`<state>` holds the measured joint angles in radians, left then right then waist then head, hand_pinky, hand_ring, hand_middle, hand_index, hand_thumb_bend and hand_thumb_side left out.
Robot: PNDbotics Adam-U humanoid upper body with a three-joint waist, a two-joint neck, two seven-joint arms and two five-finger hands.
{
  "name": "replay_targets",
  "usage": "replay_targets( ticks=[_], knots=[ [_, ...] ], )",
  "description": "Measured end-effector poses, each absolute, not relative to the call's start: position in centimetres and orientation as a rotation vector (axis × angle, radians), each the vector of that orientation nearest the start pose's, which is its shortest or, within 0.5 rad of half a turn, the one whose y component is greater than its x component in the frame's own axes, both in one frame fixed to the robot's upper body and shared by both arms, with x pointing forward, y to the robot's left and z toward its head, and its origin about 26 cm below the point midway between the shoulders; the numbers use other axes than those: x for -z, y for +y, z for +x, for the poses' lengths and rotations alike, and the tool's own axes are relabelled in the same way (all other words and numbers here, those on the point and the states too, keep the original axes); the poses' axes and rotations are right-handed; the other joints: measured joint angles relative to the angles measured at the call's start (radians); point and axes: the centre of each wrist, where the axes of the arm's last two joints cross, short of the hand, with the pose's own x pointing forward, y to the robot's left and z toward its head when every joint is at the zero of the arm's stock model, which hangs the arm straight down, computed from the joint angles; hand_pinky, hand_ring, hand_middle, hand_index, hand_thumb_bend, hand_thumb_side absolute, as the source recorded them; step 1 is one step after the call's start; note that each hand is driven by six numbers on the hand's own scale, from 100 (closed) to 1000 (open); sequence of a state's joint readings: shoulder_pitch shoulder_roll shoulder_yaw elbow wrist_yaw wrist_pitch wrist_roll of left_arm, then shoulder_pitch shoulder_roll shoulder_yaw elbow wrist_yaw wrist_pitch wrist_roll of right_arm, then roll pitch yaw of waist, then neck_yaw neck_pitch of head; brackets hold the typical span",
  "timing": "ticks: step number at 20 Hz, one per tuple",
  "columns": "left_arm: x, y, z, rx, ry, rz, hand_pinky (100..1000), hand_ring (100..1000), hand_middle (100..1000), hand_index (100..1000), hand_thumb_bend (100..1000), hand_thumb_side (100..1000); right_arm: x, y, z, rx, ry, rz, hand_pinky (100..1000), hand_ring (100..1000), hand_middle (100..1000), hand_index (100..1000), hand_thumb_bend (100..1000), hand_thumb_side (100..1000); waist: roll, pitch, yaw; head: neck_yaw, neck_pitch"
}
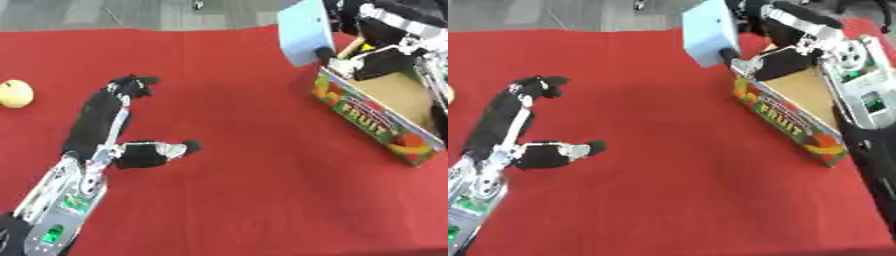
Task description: Pick up the objects with one hand, pass them to the other hand, and then place them into the box on the other side of the table.
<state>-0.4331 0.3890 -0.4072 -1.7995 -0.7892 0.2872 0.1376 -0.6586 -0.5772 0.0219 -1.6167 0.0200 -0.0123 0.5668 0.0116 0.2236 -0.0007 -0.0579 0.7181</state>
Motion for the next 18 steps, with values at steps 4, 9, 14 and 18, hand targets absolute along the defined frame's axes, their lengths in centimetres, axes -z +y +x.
replay_targets(
  ticks=[4, 9, 14, 18],
  knots=[
    [-16.1, 18.4, 32.3, 0.919, -1.949, 1.011, 737, 678, 626, 835, 894, 569, -26.7, -33.1, 37.0, -1.048, -1.934, -0.220, 916, 1000, 569, 637, 100, 100, 0.000, 0.000, -0.005, 0.002, 0.000],
    [-16.7, 19.1, 32.2, 0.896, -1.947, 1.045, 738, 680, 631, 835, 892, 564, -26.5, -36.6, 36.3, -0.969, -1.900, -0.314, 912, 1000, 574, 641, 100, 100, 0.000, 0.000, -0.005, 0.000, 0.000],
    [-17.1, 19.4, 32.1, 0.874, -1.951, 1.057, 739, 680, 635, 840, 856, 548, -25.6, -39.2, 35.7, -0.927, -1.866, -0.383, 908, 1000, 581, 648, 100, 100, 0.000, 0.000, -0.006, -0.001, 0.000],
    [-17.4, 19.8, 32.1, 0.860, -1.955, 1.064, 738, 679, 633, 839, 834, 544, -24.7, -41.2, 35.3, -0.909, -1.831, -0.436, 906, 1000, 586, 652, 100, 100, 0.000, 0.000, -0.005, -0.001, -0.001]
  ],
)
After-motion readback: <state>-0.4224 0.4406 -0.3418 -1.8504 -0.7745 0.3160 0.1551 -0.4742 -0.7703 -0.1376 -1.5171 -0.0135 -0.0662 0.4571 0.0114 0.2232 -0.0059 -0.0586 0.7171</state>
